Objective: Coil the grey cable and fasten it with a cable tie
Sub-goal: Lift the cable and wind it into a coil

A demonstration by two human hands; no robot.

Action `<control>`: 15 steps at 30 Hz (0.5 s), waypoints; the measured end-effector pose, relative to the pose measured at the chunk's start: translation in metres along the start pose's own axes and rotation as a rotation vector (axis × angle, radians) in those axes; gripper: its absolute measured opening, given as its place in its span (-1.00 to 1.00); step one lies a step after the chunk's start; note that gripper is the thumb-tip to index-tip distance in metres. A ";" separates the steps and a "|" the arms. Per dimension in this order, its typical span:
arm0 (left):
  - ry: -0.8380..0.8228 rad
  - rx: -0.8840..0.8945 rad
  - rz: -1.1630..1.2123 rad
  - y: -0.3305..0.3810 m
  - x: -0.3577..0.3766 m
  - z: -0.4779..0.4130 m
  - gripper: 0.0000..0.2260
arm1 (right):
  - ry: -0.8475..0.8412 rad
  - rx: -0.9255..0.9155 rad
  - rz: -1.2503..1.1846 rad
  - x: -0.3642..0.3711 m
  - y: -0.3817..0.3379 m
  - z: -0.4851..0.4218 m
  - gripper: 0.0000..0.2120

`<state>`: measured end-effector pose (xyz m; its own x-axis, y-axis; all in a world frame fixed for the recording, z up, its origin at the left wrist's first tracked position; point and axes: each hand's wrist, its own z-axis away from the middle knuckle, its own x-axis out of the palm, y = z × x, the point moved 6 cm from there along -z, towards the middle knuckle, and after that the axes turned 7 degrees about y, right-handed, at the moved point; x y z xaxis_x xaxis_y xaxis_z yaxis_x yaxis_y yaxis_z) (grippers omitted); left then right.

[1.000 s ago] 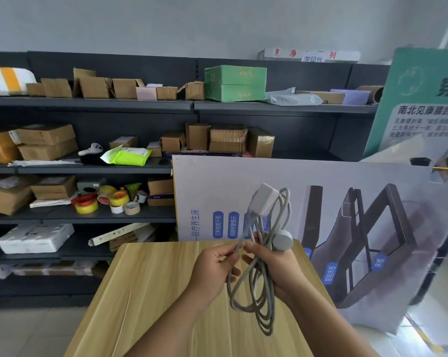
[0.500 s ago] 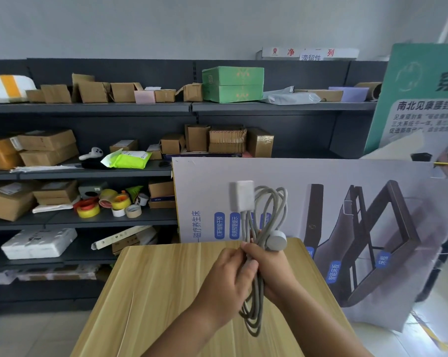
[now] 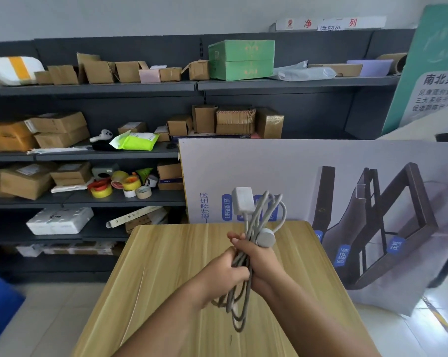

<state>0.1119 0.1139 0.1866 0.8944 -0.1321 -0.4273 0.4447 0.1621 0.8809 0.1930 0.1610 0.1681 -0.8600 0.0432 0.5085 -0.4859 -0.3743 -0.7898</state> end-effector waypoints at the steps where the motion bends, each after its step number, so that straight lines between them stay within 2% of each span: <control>1: -0.026 -0.030 0.015 -0.003 0.002 -0.003 -0.29 | 0.024 0.029 -0.010 -0.001 0.003 -0.001 -0.91; 3: -0.003 -0.047 -0.023 -0.006 0.004 -0.010 -0.17 | 0.061 0.117 -0.034 -0.005 0.011 -0.001 -0.96; 5: 0.042 -0.073 -0.079 -0.009 0.006 -0.015 -0.13 | 0.083 0.176 -0.046 -0.009 0.016 -0.001 -0.93; 6: 0.056 -0.086 -0.109 -0.011 0.007 -0.016 -0.17 | 0.083 0.190 -0.049 -0.010 0.019 -0.001 -0.90; 9: 0.116 -0.077 -0.177 -0.009 0.011 -0.014 -0.48 | 0.070 0.198 -0.033 -0.012 0.032 0.002 -0.90; 15: 0.326 -0.087 -0.048 -0.041 0.013 -0.001 -0.73 | -0.094 0.132 0.201 -0.010 0.062 0.000 -0.91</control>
<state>0.1047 0.1065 0.1446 0.8344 0.1757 -0.5224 0.4761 0.2477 0.8438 0.1715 0.1373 0.1144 -0.9159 -0.1287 0.3803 -0.2767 -0.4841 -0.8301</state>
